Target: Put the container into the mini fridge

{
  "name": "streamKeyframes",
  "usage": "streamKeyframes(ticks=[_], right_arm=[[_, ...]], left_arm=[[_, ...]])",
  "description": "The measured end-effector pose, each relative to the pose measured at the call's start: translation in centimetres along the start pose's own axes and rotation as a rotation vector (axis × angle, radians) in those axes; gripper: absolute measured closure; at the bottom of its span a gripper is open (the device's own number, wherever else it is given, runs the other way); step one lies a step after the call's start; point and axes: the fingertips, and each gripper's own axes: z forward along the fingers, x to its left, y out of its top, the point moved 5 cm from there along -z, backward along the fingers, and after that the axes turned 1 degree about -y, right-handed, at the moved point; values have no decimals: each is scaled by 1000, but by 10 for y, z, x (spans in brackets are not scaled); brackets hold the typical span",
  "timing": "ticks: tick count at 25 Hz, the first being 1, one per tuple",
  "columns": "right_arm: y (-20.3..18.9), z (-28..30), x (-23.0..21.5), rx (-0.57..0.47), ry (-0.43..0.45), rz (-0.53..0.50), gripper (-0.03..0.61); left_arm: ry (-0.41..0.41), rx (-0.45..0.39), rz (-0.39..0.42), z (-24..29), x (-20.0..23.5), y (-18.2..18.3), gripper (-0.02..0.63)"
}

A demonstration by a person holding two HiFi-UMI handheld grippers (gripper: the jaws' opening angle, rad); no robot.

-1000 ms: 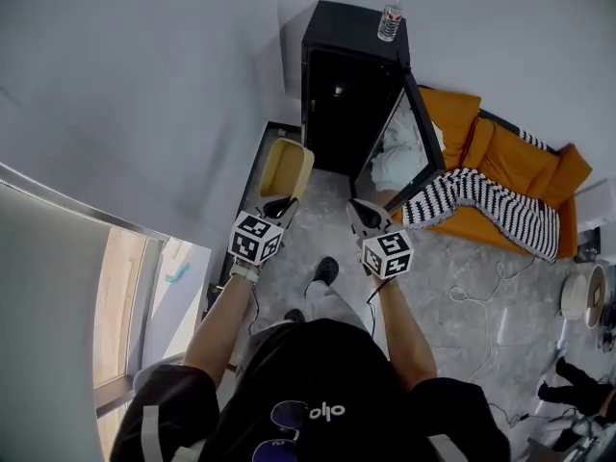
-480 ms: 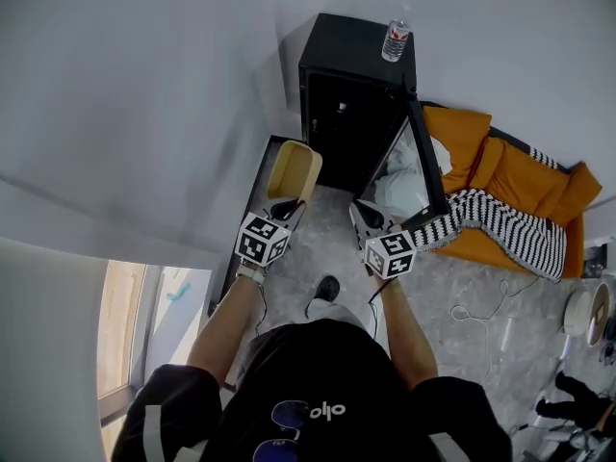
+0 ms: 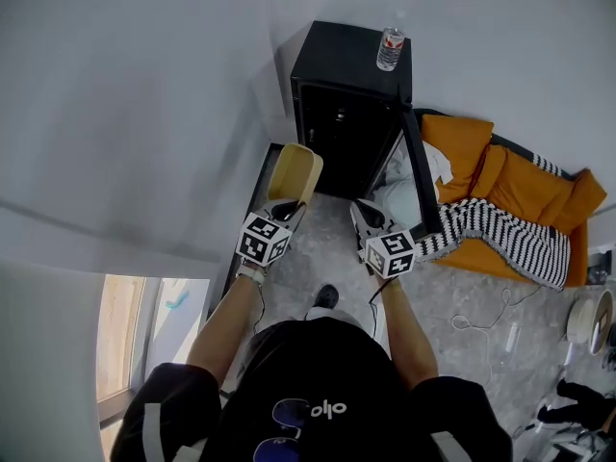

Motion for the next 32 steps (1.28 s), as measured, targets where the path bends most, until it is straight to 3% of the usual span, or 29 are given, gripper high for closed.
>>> streamKeyframes(ticks=[20, 32], right_arm=[[-2, -17, -41, -39, -33, 43, 572], [6, 6, -71, -14, -87, 27, 572]], left_arm=[[-33, 56, 33, 47, -17, 17, 591], [-82, 40, 22, 83, 12, 27, 591]])
